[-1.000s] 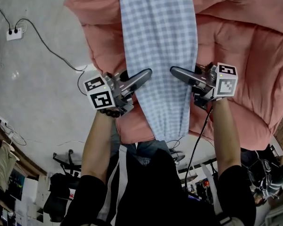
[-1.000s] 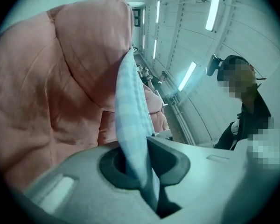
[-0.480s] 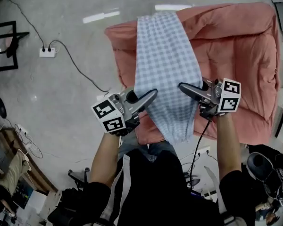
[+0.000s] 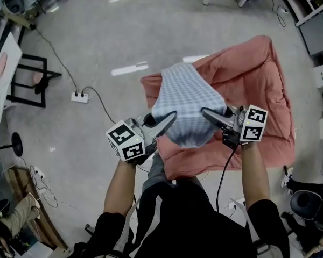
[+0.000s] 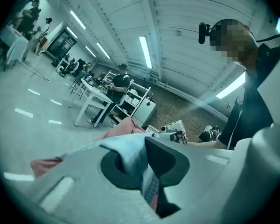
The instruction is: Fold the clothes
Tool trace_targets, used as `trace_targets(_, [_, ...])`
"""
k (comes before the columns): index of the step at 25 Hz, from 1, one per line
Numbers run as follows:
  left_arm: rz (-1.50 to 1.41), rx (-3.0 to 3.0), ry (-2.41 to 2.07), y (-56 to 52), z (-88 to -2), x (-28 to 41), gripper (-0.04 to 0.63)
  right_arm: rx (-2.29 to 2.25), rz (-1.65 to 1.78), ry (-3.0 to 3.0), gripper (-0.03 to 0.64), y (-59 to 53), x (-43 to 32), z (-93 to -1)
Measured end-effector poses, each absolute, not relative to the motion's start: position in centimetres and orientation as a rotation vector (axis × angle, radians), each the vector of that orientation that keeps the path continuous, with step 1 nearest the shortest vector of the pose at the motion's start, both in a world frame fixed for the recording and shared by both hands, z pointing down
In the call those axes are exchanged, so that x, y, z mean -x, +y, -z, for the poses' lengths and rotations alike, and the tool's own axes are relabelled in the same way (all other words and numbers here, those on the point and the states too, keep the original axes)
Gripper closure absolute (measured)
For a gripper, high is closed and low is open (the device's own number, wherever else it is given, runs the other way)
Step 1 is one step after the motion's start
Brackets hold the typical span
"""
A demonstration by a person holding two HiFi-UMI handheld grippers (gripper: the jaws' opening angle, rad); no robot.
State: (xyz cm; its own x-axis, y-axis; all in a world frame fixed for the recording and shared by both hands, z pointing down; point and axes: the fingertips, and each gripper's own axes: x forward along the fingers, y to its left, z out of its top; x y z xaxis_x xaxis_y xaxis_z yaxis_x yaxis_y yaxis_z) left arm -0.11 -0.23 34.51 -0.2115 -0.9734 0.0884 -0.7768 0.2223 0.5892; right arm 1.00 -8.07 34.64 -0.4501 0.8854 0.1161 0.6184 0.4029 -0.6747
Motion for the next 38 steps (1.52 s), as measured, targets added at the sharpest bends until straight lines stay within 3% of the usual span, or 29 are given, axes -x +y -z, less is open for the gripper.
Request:
trace_targets(17, [0.146, -2.174, -1.944, 1.5, -16.4, 3.6, 0.563, 0.952, -0.423, -2.85, 0.595, -3.9, -2.0, -16.5])
trace_targets(27, [0.042, -2.437, -1.614, -3.6, -14.4, -5.6, 0.563, 0.531, -0.201, -3.016, 0.594, -6.8, -12.5, -14.2])
trace_targets(38, [-0.023, -2.516, -1.601, 0.9, -13.2, -12.6, 0.562, 0.223, -0.072, -3.13, 0.589, -1.8, -20.0, -13.2])
